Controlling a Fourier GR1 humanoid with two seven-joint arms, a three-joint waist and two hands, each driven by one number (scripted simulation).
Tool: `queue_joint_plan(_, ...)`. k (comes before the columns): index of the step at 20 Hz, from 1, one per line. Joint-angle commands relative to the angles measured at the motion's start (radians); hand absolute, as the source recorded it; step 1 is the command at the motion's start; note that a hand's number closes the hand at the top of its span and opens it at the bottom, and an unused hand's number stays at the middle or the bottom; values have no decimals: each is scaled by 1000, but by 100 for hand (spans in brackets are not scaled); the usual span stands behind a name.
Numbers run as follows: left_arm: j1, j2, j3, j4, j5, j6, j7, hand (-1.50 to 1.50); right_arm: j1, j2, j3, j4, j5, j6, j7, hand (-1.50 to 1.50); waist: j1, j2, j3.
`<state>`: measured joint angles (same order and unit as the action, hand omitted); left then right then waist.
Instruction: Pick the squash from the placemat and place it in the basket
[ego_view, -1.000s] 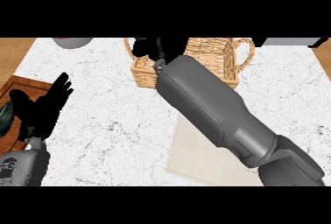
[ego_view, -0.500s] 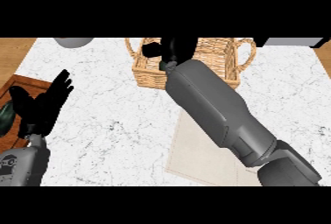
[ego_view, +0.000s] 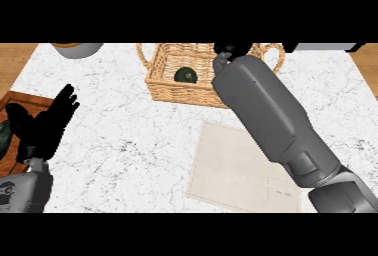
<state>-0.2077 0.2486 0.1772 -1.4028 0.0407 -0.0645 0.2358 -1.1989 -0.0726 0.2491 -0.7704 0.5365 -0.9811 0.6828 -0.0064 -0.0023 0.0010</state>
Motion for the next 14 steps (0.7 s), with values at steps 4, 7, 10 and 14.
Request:
queue_joint_plan(4,20,11,12,-40,9,3,41,0,257,-133,-66,-364,-99,45,1,-150,-30,-13,1)
queue_joint_plan(7,37,5,23,25,-1,-3,-45,0,413,-231,-81,-541,-215,174,-54,-150,-37,-7,0)
queue_joint_plan(10,97,5,11,-81,11,-12,-4,0,570,-318,-70,-676,-274,284,-50,-150,-29,-12,1)
queue_joint_plan(14,22,6,14,-5,-10,9,-9,0,752,-423,-145,-870,-417,404,-107,-150,-32,-4,0)
